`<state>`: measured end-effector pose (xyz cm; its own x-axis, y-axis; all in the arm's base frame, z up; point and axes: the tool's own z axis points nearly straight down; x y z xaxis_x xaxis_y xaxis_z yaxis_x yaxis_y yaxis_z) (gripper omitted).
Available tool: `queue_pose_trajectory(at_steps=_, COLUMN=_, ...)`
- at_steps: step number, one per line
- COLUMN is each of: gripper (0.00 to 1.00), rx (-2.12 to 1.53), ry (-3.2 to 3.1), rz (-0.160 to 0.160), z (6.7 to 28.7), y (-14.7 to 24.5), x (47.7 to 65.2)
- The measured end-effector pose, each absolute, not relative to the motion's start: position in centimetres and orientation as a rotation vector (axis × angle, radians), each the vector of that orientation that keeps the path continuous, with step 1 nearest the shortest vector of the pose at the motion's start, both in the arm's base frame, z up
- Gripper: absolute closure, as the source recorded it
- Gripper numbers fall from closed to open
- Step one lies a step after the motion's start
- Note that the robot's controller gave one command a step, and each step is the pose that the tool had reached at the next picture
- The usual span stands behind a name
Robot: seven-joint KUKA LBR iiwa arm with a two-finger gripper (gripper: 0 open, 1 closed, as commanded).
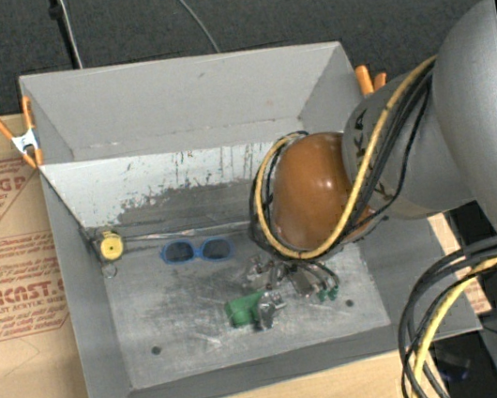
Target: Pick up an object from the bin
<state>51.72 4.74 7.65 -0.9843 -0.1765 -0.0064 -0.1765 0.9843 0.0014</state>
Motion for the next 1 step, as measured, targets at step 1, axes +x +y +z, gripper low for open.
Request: queue_pose_trajectory(at_steps=1, gripper=1.00, rx=-0.311, ry=3.117, rz=0.000, z=20.80, y=4.47, x=51.19)
